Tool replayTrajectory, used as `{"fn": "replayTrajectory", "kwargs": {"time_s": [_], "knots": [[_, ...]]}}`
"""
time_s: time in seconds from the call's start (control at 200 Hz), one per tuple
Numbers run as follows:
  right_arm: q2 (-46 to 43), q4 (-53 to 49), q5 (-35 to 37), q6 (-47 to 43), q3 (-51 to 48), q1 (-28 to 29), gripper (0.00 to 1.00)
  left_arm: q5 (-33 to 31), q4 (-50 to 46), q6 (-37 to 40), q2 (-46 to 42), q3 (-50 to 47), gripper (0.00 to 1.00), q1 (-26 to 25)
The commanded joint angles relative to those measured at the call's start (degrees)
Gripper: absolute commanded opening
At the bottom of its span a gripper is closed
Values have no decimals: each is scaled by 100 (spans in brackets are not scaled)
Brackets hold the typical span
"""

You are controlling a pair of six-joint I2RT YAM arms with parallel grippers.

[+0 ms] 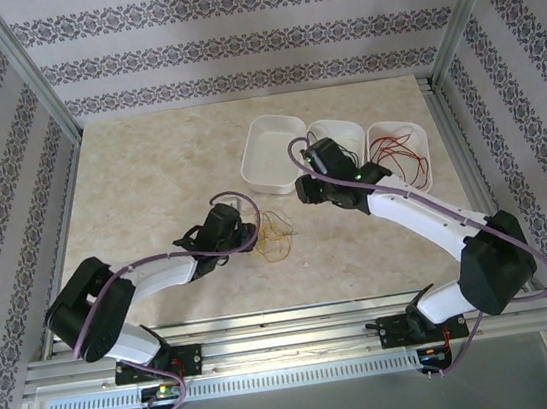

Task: Untangle the cables

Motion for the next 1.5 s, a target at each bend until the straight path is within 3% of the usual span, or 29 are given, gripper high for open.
{"fn": "replayTrajectory", "kwargs": {"time_s": [0.0, 0.265, 0.535, 0.68, 1.194, 1.499], "knots": [[145, 174, -181, 459, -96, 137, 45, -174, -418, 78, -380, -49, 32, 78], [992, 94, -720, 1019, 227, 411, 40, 228, -726, 11, -513, 116, 32, 604], [1864, 77, -1146, 1249, 700, 774, 38, 832, -492, 32, -33, 295, 32, 718], [2134, 73, -1314, 1311, 879, 805, 38, 1129, -730, 347, 351, 530, 21, 775], [2279, 78, -1359, 1380, 918, 788, 37, 1626, 59, 183, 948, 614, 22, 994], [2218, 164, -1380, 1417, 779, 708, 37, 1749, 79, 135, 681, 375, 29, 992]]}}
